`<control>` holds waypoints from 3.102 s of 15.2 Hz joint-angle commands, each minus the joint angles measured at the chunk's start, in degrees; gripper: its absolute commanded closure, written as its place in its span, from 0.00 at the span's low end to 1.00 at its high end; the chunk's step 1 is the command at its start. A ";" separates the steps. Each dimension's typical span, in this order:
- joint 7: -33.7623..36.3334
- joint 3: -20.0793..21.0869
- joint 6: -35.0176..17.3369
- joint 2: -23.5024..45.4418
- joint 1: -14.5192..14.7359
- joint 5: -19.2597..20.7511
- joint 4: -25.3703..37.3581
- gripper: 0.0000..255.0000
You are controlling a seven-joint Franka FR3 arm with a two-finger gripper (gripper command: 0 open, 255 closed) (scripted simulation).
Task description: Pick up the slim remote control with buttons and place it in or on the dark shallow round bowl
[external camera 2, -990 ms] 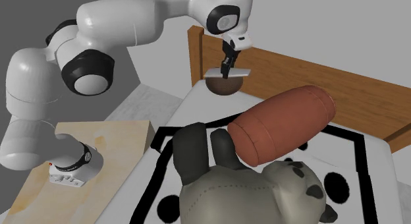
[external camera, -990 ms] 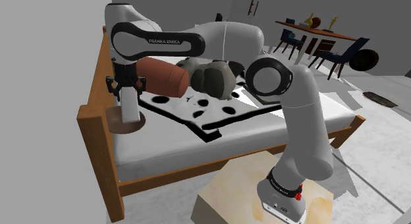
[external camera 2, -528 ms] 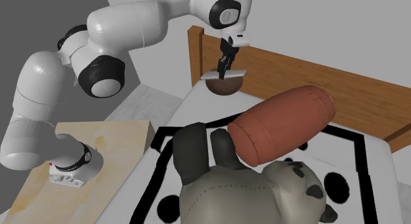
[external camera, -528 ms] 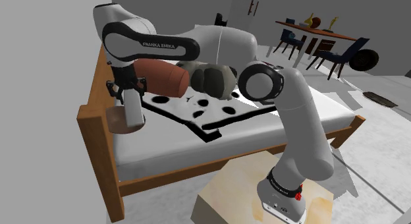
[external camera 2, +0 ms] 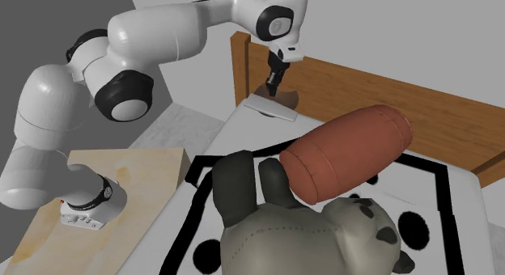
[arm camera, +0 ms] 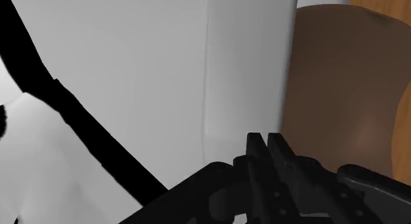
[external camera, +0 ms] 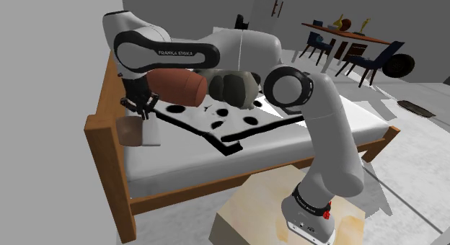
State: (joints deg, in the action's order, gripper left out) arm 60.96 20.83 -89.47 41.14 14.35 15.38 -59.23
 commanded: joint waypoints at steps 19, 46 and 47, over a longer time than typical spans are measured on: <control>-2.63 4.40 -27.36 -9.18 -13.97 -12.78 -27.74 0.00; -2.05 5.13 -18.09 -11.97 -13.95 -13.69 -21.01 1.00; -1.99 5.17 -17.37 -12.06 -13.90 -13.71 -20.36 1.00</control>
State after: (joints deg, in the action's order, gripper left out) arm 58.90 25.94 -107.48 29.28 0.43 1.73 -80.05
